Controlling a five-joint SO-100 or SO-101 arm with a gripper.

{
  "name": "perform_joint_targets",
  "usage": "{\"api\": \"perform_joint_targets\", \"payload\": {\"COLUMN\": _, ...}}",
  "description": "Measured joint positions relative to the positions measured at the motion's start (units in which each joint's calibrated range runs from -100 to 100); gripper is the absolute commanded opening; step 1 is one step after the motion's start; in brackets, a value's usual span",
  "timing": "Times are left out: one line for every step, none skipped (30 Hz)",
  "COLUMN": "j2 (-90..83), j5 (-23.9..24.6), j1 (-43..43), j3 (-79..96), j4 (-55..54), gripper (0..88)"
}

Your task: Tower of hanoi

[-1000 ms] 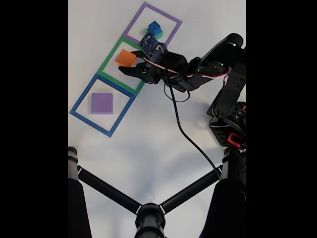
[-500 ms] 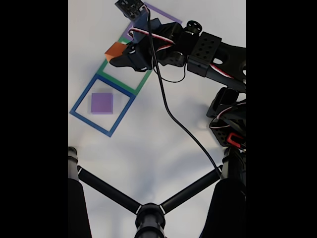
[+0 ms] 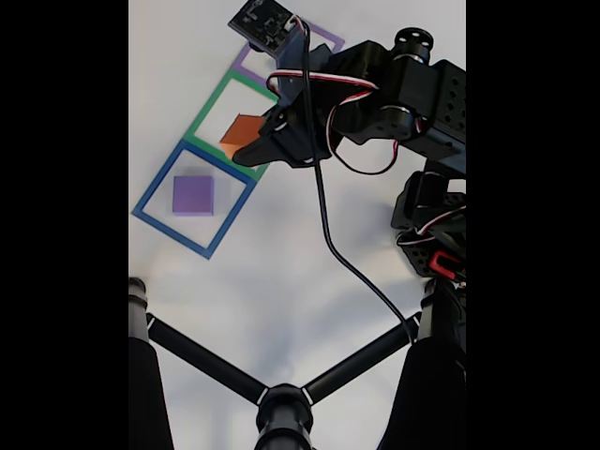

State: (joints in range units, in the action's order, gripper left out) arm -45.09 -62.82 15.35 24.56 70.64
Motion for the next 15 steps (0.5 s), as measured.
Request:
{"api": "perform_joint_targets", "payload": {"j2": -0.17, "j5": -0.59, "j1": 0.58, "j3": 0.43, "j4": -0.24, "gripper": 10.5}}
{"api": "perform_joint_targets", "payload": {"j2": -0.5, "j5": -1.76, "j1": 1.26, "j3": 1.55, "j4": -0.79, "gripper": 10.5}}
{"api": "perform_joint_targets", "payload": {"j2": -0.84, "j5": -2.54, "j1": 1.85, "j3": 3.18, "j4": -2.14, "gripper": 10.4}}
{"api": "perform_joint_targets", "payload": {"j2": -1.18, "j5": -4.11, "j1": 2.33, "j3": 5.16, "j4": -4.04, "gripper": 10.4}}
{"api": "perform_joint_targets", "payload": {"j2": -1.43, "j5": -5.87, "j1": 2.72, "j3": 7.4, "j4": -6.02, "gripper": 10.4}}
{"api": "perform_joint_targets", "payload": {"j2": -1.6, "j5": -7.63, "j1": 3.11, "j3": 9.81, "j4": -8.39, "gripper": 10.4}}
{"api": "perform_joint_targets", "payload": {"j2": -1.68, "j5": -9.59, "j1": 3.4, "j3": 12.22, "j4": -11.0, "gripper": 10.3}}
{"api": "perform_joint_targets", "payload": {"j2": -1.68, "j5": -12.52, "j1": 3.69, "j3": 14.62, "j4": -13.61, "gripper": 10.3}}
{"api": "perform_joint_targets", "payload": {"j2": -1.68, "j5": -15.46, "j1": 3.79, "j3": 16.95, "j4": -16.3, "gripper": 10.3}}
{"api": "perform_joint_targets", "payload": {"j2": -1.68, "j5": -17.81, "j1": 3.89, "j3": 19.35, "j4": -19.39, "gripper": 10.3}}
{"api": "perform_joint_targets", "payload": {"j2": -1.68, "j5": -20.94, "j1": 3.98, "j3": 22.02, "j4": -22.87, "gripper": 10.3}}
{"api": "perform_joint_targets", "payload": {"j2": -1.68, "j5": -23.09, "j1": 4.37, "j3": 24.77, "j4": -26.59, "gripper": 10.3}}
{"api": "perform_joint_targets", "payload": {"j2": -1.34, "j5": -26.03, "j1": 4.57, "j3": 27.7, "j4": -30.87, "gripper": 10.2}}
{"api": "perform_joint_targets", "payload": {"j2": -0.67, "j5": -28.38, "j1": 4.86, "j3": 30.02, "j4": -34.82, "gripper": 10.2}}
{"api": "perform_joint_targets", "payload": {"j2": 0.5, "j5": -30.72, "j1": 5.15, "j3": 32.0, "j4": -38.7, "gripper": 10.2}}
